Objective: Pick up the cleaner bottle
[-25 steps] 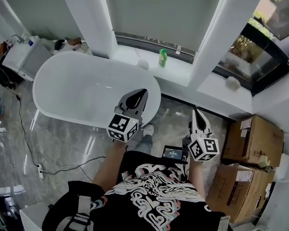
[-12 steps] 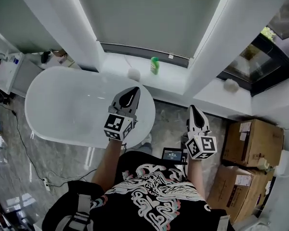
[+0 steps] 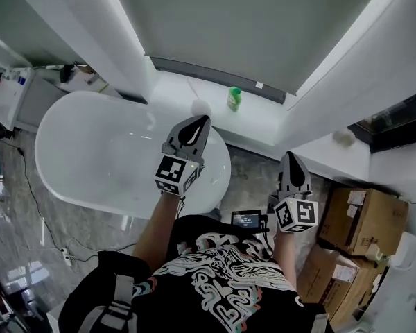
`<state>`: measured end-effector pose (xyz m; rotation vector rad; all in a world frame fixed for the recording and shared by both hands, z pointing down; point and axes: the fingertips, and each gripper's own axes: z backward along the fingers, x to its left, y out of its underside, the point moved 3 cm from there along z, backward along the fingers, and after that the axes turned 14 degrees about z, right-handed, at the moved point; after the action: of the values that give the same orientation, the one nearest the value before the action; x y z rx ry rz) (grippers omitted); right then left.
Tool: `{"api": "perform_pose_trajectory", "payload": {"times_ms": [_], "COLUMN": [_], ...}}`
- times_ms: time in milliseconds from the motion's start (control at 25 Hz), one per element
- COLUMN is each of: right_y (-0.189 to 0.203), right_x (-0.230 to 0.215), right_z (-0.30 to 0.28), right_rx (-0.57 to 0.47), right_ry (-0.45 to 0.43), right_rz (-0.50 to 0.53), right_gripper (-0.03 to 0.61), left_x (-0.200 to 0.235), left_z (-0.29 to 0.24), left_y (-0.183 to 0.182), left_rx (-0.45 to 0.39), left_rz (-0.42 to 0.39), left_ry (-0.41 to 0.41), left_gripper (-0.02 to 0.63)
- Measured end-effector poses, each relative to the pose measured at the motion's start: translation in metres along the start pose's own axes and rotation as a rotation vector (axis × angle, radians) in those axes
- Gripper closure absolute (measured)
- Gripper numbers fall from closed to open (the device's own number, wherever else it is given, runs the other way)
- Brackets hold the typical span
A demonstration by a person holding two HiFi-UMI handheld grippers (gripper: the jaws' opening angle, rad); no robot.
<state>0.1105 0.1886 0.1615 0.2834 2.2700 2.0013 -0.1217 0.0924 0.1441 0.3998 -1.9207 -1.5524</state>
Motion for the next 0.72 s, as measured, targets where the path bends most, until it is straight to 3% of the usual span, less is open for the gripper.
{"api": "perform_pose_trajectory", "payload": {"times_ms": [720], "right_y": [-0.001], "right_x": [-0.01], "right_z": [-0.101], "right_rx": [0.004], "right_ry": [-0.072], "right_rz": [0.066], "right_gripper": [0.552], "left_x": [0.062], "left_z": [-0.055], "left_y": [-0.013], "left_rx": [-0.016], "left_rz": [-0.024], "left_ry": [-0.062], "left_gripper": [0.598]}}
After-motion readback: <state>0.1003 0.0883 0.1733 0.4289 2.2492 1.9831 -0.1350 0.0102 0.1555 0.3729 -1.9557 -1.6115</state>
